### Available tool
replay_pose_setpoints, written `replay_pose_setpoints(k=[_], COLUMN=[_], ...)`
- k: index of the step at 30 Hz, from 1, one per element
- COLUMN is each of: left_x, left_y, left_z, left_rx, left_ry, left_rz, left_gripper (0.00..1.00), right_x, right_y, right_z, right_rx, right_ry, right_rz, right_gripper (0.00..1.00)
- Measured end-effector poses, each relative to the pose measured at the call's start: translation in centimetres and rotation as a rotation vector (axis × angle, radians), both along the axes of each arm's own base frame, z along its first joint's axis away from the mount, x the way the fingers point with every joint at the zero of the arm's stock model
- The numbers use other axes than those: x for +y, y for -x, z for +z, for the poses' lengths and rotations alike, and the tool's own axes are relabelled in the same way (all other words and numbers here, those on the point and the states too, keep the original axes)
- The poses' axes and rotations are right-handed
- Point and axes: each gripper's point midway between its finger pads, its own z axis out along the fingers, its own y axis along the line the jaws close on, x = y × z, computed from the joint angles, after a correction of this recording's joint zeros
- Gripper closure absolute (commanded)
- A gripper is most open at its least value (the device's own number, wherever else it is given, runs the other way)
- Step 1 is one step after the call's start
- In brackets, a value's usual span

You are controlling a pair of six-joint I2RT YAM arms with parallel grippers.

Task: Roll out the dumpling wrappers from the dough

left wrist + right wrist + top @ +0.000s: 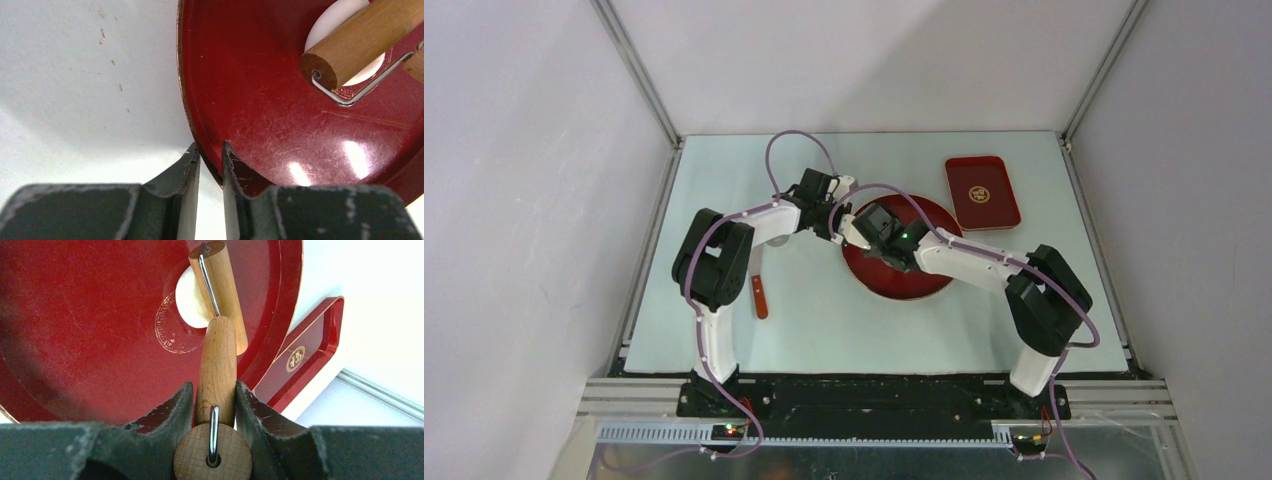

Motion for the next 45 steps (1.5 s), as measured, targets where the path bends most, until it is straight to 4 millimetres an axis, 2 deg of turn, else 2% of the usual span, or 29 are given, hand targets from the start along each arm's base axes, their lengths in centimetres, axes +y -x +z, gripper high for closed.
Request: replay_pose_setpoints(k=[15, 21, 45], left_x=[0.0, 0.1, 0.0], left_y=[0.0, 0.0, 0.0], left_z=[0.0, 0.0, 0.0], left_rx=[0.000, 0.001, 0.001], left_ry=[0.000, 0.000, 0.000], left_rz=[0.000, 0.001, 0.001], left_gripper=[0.76, 0.76, 0.76], right_x=[0.2, 0.3, 0.1], right_y=[1.4, 2.5, 4.3], right_z=[-0.8, -1.0, -1.3], right_rx=[-0.042, -0.040, -0.008], right_ry=[0.050, 0.044, -0.030], right_rz=[0.053, 0.075, 0.091], right_gripper=[1.00, 1.00, 1.00])
